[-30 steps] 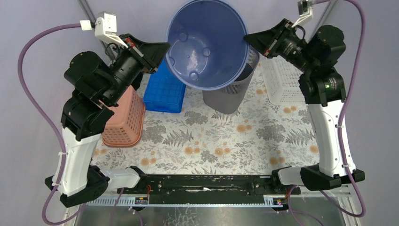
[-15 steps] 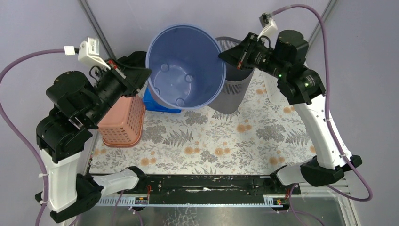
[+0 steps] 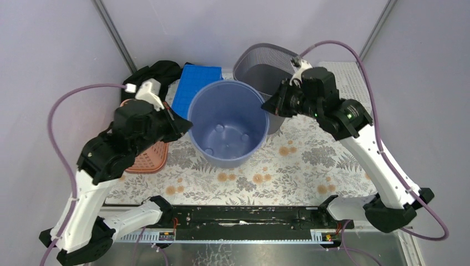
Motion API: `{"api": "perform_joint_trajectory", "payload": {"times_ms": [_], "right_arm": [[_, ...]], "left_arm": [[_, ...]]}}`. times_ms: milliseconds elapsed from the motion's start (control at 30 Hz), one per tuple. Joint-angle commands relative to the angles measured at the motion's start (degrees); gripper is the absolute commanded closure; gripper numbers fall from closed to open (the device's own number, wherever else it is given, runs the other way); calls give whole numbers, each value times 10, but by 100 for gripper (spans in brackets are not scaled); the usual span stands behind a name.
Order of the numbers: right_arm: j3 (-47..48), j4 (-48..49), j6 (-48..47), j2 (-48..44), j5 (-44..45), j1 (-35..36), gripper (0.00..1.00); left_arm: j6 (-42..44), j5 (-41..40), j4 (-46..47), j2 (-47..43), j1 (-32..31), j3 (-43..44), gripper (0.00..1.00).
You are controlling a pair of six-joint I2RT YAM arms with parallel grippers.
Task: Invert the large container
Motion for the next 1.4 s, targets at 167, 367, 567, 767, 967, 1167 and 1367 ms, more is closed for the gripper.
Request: {"api": "perform_joint_trajectory", "payload": {"times_ms": [167,367,567,767,967,1167,1367], "right_arm": [[-111,14,33,-109,35,28,100],[-138,-16,22,-137,70,28,100],[-174,-17,19,-148,89,28,100],[-193,-20,18,-147,100,28,100],[-187,-45,15,-149,129,27,71],[-153,-80,1,-147,160,28,46],[-115,-107,-12,-137,179,27,33]], "left_arm": [[-18,189,124,13,-13,-109,100],[-19,210,148,11,-15,-158,100],[-18,223,166,13,-17,-185,97],[-13,235,181,24,-18,-190,80],[-10,248,202,33,-19,-195,67],[-11,257,223,36,-19,-204,57],[-5,266,245,29,-19,-204,46]]}}
